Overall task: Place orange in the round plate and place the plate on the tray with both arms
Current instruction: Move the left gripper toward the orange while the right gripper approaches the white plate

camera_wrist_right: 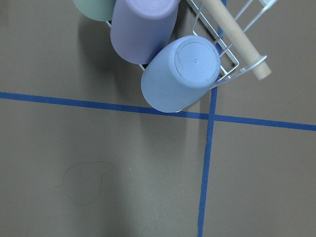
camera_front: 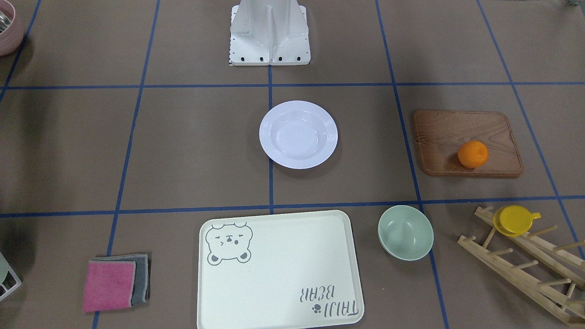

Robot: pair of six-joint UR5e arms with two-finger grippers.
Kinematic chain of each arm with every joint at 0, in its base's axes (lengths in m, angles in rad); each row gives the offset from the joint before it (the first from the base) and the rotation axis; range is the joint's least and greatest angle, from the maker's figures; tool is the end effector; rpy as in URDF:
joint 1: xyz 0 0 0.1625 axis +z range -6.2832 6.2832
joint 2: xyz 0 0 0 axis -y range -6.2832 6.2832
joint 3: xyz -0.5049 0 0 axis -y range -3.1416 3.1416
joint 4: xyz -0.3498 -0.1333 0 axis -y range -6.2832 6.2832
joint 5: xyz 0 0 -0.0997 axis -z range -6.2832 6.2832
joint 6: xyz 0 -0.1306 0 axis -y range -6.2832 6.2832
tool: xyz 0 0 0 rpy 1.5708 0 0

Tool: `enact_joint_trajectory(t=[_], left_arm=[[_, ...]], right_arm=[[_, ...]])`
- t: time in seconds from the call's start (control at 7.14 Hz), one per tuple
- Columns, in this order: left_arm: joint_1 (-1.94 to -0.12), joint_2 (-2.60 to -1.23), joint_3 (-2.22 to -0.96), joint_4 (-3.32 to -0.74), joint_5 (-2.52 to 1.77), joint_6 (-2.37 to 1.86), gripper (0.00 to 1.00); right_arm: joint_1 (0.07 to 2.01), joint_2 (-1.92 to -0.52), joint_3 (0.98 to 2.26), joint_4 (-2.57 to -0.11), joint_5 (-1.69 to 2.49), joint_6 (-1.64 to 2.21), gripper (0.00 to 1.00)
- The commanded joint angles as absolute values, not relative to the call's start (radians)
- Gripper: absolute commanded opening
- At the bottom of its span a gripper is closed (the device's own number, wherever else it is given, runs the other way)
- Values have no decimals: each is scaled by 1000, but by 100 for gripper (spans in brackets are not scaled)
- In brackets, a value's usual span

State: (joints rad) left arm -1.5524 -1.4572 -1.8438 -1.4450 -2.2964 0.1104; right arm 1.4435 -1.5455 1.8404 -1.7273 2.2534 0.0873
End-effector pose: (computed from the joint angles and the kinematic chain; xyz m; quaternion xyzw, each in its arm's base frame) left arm -0.0394 -0.3919 0.7029 0.0320 0.3537 0.0661 0.9325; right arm -0.0079 -0.4629 0.6522 0.0290 -0.3390 -0.0419 0.9394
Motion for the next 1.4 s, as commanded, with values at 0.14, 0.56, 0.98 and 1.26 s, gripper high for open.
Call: enact_joint_trajectory(t=[0.14, 0.56, 0.98, 1.26], left_arm=[[-1549, -1466, -1845, -1443, -2296, 97, 99], [-1487, -1557, -1853, -1460, -2325, -143, 99], [-1309, -1611, -1842, -1610, -2318, -460, 99], [-1203, -1658, -1818, -1657, -2313, -605, 99]], right_arm=[[1439, -1537, 1856, -1692, 2264, 97, 100], [1233, -1502, 1908, -1498, 2267, 433, 100], [1117, -1389, 1898, -1456, 2469, 573, 100], [1057, -1313, 1887, -1412, 2555, 670, 100]])
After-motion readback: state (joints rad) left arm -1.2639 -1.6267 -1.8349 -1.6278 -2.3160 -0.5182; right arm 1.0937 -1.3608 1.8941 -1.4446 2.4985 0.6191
